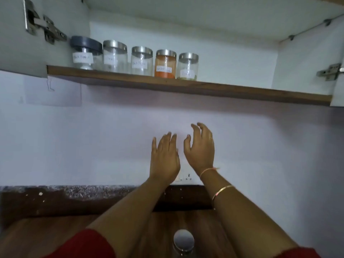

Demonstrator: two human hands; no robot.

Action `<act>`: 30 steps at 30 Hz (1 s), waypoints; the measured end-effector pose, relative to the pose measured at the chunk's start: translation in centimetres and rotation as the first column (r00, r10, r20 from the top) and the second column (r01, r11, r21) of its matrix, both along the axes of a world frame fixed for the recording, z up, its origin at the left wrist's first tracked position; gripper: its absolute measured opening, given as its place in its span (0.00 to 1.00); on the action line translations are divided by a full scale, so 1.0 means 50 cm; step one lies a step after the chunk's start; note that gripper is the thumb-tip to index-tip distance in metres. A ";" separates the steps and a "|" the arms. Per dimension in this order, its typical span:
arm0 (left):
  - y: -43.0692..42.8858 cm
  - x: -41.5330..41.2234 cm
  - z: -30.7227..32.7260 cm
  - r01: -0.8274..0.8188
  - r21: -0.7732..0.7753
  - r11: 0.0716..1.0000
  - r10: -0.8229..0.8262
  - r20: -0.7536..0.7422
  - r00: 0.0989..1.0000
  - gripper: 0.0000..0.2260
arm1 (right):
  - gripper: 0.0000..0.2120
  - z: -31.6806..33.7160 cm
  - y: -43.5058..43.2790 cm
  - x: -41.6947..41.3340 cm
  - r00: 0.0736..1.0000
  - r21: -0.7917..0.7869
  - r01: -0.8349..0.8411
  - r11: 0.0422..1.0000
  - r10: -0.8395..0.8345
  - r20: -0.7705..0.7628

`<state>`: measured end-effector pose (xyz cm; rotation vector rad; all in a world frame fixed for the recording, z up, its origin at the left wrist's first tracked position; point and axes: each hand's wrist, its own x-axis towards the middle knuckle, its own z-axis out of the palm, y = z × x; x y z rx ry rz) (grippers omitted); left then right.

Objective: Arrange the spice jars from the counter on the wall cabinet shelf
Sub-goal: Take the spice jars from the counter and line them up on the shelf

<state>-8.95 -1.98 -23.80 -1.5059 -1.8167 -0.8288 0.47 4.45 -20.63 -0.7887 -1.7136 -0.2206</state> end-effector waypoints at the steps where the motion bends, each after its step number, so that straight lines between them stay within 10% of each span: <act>1: -0.003 0.004 -0.036 -0.008 -0.047 0.999 0.009 0.014 1.000 0.24 | 0.18 -0.042 -0.003 -0.001 1.000 -0.081 -0.002 0.997 0.001 -0.014; 13: -0.070 0.025 -0.340 -0.032 -0.631 0.775 0.172 0.162 0.972 0.24 | 0.21 -0.372 -0.033 0.055 0.955 -0.572 0.064 0.818 0.117 0.274; 30: -0.087 0.031 -0.468 -0.009 -0.784 0.621 0.335 0.254 0.907 0.25 | 0.45 -0.547 0.019 0.059 0.730 -0.931 0.227 0.287 0.582 0.358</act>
